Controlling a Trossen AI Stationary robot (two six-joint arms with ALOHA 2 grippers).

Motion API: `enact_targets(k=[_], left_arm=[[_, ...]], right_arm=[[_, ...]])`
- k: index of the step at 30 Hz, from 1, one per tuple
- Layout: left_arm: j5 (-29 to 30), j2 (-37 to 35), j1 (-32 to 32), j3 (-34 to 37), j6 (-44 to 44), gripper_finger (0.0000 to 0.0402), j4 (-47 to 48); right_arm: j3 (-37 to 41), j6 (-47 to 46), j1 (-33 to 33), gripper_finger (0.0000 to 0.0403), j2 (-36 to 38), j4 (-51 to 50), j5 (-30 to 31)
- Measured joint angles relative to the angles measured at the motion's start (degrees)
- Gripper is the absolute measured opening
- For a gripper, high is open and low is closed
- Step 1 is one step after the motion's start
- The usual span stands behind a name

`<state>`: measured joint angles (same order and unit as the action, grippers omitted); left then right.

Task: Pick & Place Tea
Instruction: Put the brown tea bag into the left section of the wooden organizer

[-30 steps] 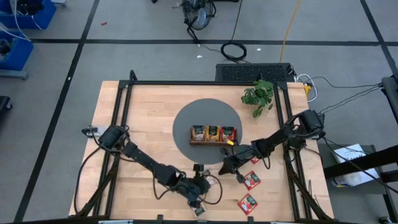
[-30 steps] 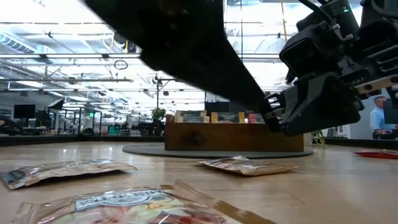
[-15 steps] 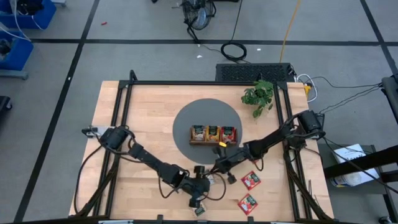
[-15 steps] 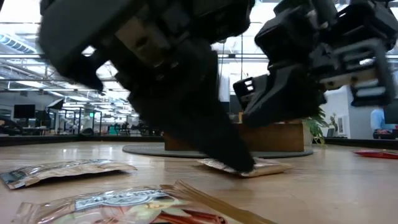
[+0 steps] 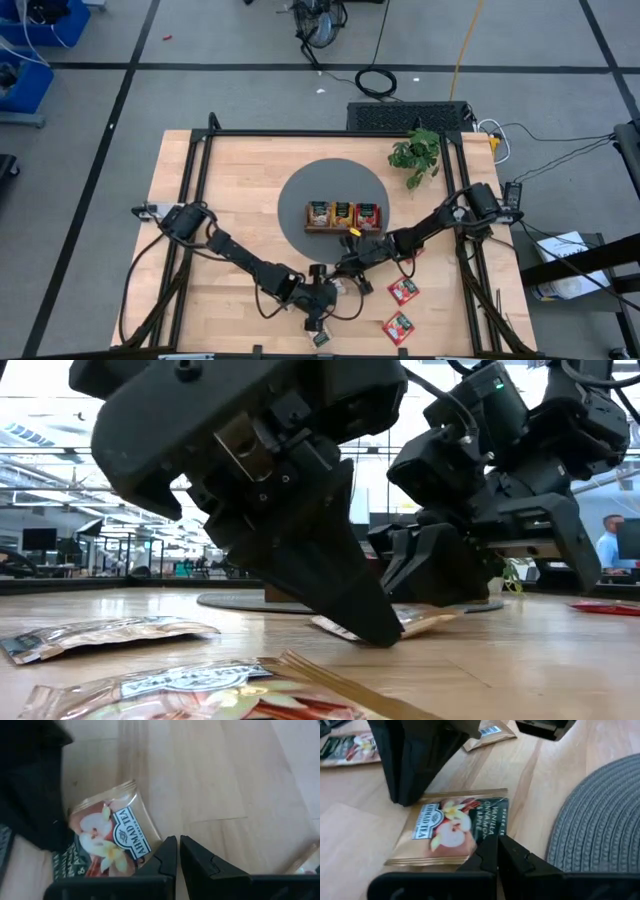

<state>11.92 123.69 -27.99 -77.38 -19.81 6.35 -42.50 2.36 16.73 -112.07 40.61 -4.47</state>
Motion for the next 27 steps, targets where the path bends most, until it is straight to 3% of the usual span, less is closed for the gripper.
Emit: enact_targets(k=[18, 27], left_arm=[[-1.0, -0.2, -1.6, -0.1, -5.7, 0.003, 8.0], [-4.3, -1.9, -3.9, 0.1, -8.1, 0.003, 11.1]], right_arm=[[0.2, -3.3, 3.2, 0.0001, 2.2, -3.0, 0.1], [0.1, -6.4, 3.3, 0.0001, 3.3, -7.3, 4.4]])
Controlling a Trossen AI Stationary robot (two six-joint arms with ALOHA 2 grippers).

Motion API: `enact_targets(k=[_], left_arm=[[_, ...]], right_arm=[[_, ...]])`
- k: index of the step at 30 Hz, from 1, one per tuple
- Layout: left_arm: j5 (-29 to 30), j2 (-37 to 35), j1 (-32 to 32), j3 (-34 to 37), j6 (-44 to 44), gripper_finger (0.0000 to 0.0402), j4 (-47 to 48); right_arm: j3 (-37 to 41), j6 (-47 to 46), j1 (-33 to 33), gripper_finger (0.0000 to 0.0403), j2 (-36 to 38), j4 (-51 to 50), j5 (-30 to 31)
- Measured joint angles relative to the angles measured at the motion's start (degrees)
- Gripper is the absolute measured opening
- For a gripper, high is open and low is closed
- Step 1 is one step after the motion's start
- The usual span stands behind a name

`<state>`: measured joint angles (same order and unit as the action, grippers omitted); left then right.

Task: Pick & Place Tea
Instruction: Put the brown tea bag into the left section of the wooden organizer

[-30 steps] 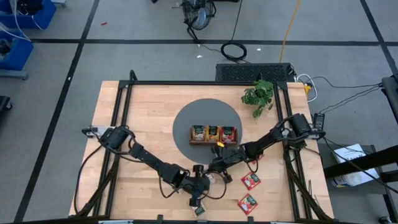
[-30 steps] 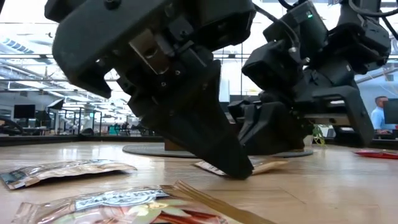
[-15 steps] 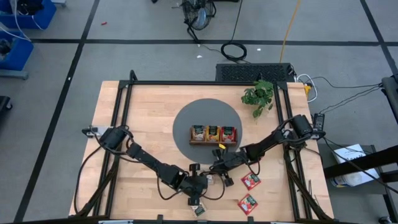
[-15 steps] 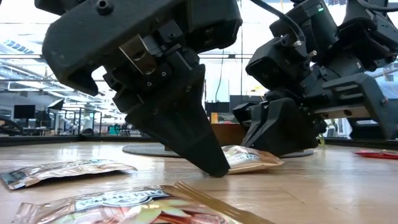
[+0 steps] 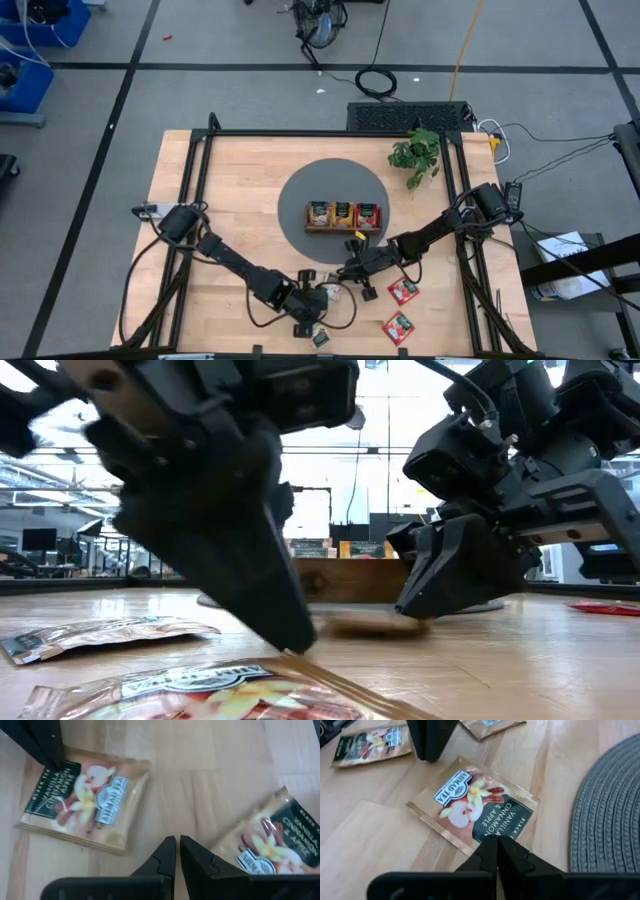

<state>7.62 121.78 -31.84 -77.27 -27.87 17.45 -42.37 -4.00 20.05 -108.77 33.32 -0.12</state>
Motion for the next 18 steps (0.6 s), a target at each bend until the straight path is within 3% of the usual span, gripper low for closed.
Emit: enact_targets(k=[5, 10, 18], left_arm=[[3.8, -1.6, -2.3, 0.2, 1.3, 0.003, 0.8], [12.3, -2.3, -3.5, 0.4, 6.1, 0.003, -1.8], [13.0, -2.4, -1.8, 0.2, 16.4, 0.003, -13.2]], right_arm=[[0.0, -2.0, 0.7, 0.0002, 0.0, -1.4, 0.4], [0.0, -2.3, 1.5, 0.0002, 0.0, -0.9, 0.5], [0.0, -2.0, 1.4, 0.0002, 0.0, -0.6, 0.3]])
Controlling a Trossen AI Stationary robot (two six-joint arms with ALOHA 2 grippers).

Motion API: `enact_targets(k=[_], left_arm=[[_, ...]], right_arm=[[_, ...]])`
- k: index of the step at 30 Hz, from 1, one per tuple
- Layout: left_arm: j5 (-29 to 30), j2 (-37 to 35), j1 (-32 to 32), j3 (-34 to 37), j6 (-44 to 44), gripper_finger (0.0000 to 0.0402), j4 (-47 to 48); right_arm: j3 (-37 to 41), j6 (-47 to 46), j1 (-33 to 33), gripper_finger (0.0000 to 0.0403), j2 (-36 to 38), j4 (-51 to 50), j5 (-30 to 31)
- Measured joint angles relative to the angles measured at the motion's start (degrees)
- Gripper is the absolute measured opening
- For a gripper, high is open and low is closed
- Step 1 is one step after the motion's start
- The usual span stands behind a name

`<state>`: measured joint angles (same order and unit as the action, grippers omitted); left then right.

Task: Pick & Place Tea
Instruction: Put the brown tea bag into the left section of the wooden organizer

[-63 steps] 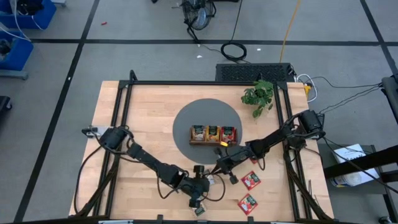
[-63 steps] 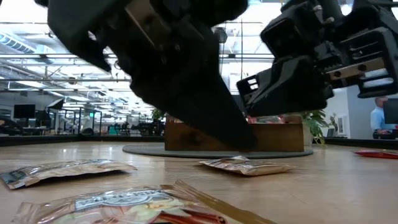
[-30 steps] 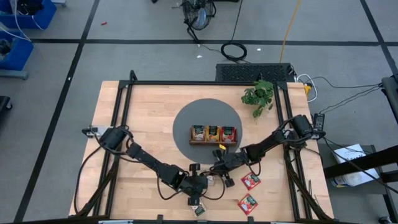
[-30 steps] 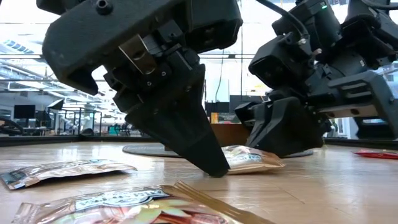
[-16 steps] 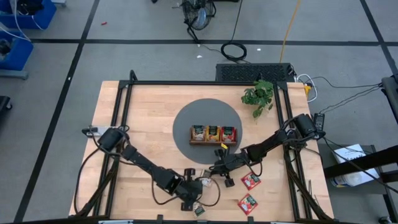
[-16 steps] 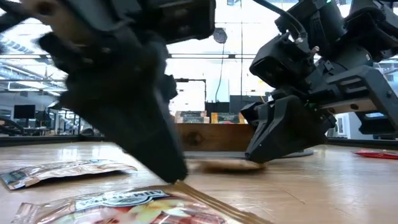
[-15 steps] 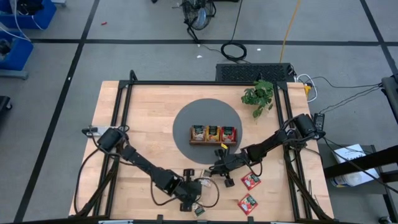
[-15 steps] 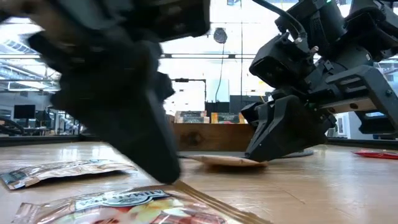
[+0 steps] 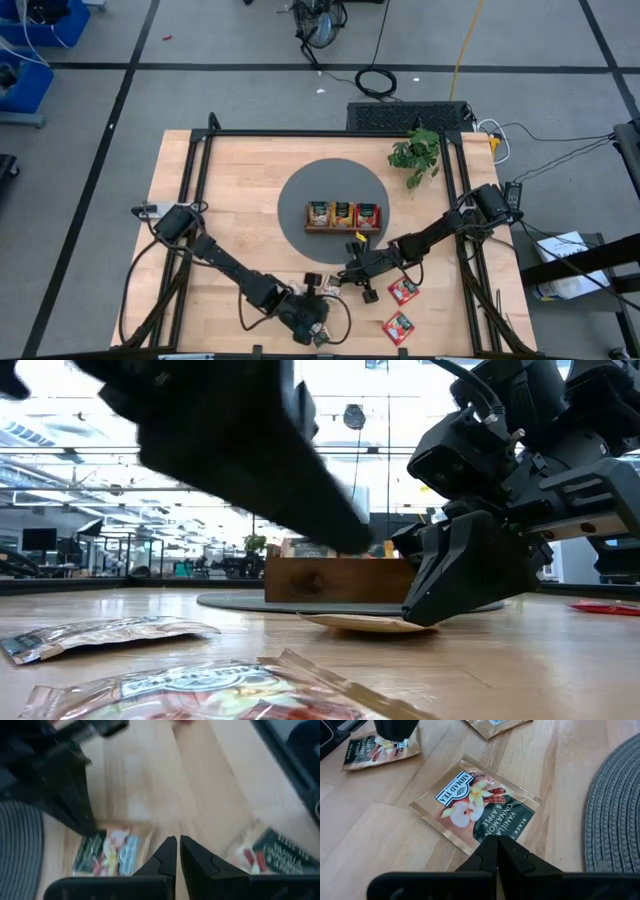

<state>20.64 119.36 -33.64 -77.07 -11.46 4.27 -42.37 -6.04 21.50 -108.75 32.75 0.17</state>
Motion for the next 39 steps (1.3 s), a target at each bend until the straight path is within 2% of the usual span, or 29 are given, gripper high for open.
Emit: enact_targets(k=[6, 11, 16, 20, 24, 30, 36, 39], left_arm=[[0.2, 2.4, 3.2, 0.0, -5.3, 0.003, 2.7], [-4.0, 3.2, 5.1, -0.1, -11.6, 0.003, 5.2], [-4.9, 3.1, 5.4, 1.0, -14.7, 0.003, 5.0], [-5.4, 3.8, 5.4, 1.0, -15.3, 0.003, 5.3], [-6.6, 5.3, 5.6, 0.9, -15.7, 0.003, 5.3], [-6.9, 7.7, 5.6, 0.7, -15.3, 0.003, 2.9], [-6.6, 6.7, 5.4, 1.1, -10.0, 0.003, 0.5], [-3.5, 5.0, 4.2, 1.2, -5.9, 0.003, -0.1]], right_arm=[[0.0, 0.3, 0.1, 0.0002, -0.1, 1.1, -0.3], [0.1, 0.4, 0.4, 0.0002, 0.2, 1.5, -0.3], [0.3, 1.3, 0.7, 0.0006, 3.6, 1.4, -0.4], [0.1, 2.1, 1.7, 0.0034, 8.7, 1.1, -0.3], [0.1, -1.4, 2.0, 0.0079, 12.6, -2.0, -0.3], [0.2, -8.8, 1.8, 0.0137, 13.0, -9.7, -0.3], [1.2, -9.8, 1.8, 0.0156, 12.7, -10.3, 0.0], [1.8, -9.8, 1.8, 0.0157, 12.7, -9.4, 0.0]])
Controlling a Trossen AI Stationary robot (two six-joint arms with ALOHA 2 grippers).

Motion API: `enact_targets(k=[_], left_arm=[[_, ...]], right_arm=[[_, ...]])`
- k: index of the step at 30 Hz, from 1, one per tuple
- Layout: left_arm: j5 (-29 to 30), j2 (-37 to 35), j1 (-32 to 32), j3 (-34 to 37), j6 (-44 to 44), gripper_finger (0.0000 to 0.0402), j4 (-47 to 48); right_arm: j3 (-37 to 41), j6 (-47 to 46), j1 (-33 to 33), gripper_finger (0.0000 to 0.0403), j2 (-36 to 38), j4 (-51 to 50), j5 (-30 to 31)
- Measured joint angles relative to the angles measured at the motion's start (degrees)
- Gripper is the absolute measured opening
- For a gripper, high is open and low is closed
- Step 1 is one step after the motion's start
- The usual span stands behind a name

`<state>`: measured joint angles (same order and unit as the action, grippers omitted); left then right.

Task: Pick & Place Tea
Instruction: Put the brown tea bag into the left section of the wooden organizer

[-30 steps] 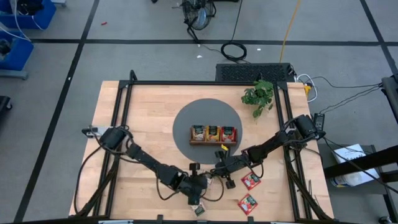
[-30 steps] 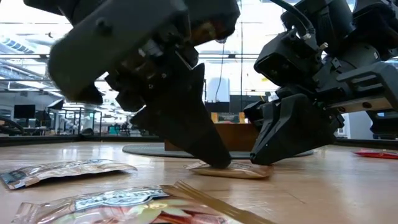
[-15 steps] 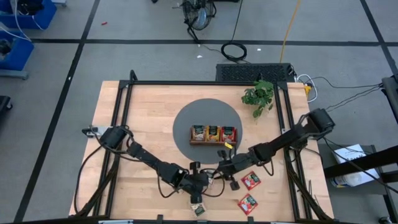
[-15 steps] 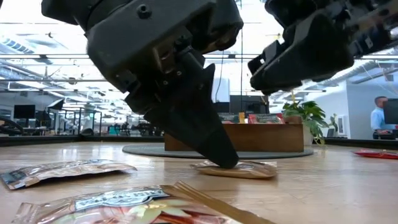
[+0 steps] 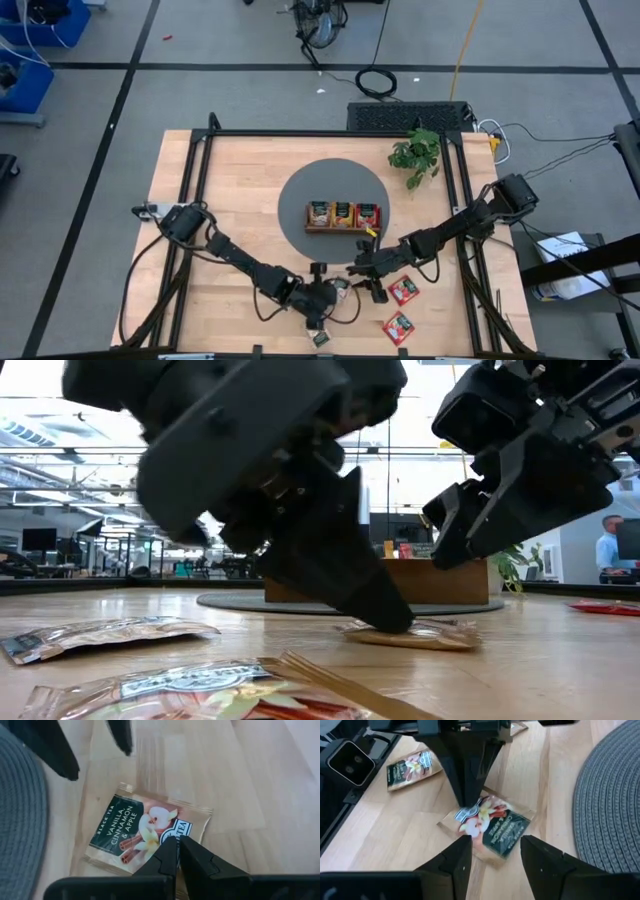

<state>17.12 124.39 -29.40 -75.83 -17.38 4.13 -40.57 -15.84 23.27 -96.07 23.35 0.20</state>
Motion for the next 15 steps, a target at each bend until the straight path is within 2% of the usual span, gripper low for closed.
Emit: enact_targets(k=[3, 15], left_arm=[[2.6, -1.3, -1.3, 0.2, 0.8, 0.003, 1.3], [5.5, -1.7, -2.7, 0.0, 2.3, 0.003, 1.9]], right_arm=[[0.4, 0.0, 0.1, 0.0157, 0.0, 1.3, 0.0], [3.0, -0.7, 0.1, 0.0157, 0.0, 6.2, 0.0]])
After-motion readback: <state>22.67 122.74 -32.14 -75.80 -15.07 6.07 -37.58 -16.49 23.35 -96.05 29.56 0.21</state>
